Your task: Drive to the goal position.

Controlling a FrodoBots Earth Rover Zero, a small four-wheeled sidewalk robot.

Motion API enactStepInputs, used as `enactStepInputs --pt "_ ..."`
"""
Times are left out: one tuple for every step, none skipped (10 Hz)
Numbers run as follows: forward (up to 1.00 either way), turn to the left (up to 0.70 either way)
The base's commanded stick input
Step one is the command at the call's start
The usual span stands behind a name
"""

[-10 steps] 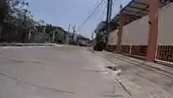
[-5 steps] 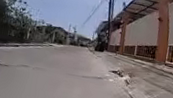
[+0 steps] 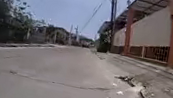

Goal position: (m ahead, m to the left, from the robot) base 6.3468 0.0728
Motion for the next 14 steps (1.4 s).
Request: enactStepInputs --pt "1.0 -0.05" --pt "1.0 -0.2" --pt "1.0 -0.38" --pt "1.0 -0.38" --pt "1.0 -0.25" --pt "1.0 0.0" --pt "1.0 0.0" --pt "1.0 0.0" --pt "1.0 0.0" --pt "1.0 0.0" --pt "1.0 0.0" --pt "1.0 0.0" --pt "1.0 0.0" --pt "1.0 0.0"
